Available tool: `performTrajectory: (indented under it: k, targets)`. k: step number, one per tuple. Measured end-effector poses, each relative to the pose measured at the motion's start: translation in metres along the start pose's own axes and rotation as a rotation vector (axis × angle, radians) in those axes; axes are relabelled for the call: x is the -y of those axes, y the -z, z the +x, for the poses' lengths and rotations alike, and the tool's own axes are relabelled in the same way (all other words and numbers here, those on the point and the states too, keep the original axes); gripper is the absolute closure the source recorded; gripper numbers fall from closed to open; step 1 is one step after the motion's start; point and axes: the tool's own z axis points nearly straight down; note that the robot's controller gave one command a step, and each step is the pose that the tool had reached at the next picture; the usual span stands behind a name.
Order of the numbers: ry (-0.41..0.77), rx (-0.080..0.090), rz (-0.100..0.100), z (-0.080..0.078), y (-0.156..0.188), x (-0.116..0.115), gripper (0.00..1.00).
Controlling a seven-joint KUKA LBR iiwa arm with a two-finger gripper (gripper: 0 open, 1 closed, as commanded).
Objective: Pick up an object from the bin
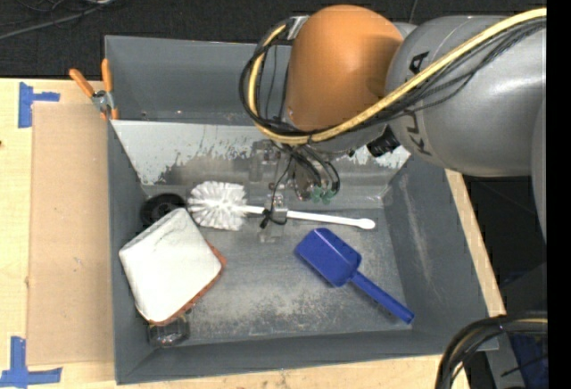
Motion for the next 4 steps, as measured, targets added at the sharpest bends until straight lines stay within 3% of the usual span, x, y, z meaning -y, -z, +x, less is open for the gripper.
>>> performTrajectory:
  k: [1, 2, 3, 4]
  targets:
    - [-0.004, 0.007, -0.001, -0.001, 0.005, 0.001, 0.00]
    - [-0.077, 0.008, -0.002, -0.018, -0.089, -0.009, 0.00]
    - [-0.228, 0.017, -0.004, -0.033, -0.166, -0.013, 0.00]
    - [-0.131, 0.014, -0.004, -0.030, -0.164, -0.017, 0.00]
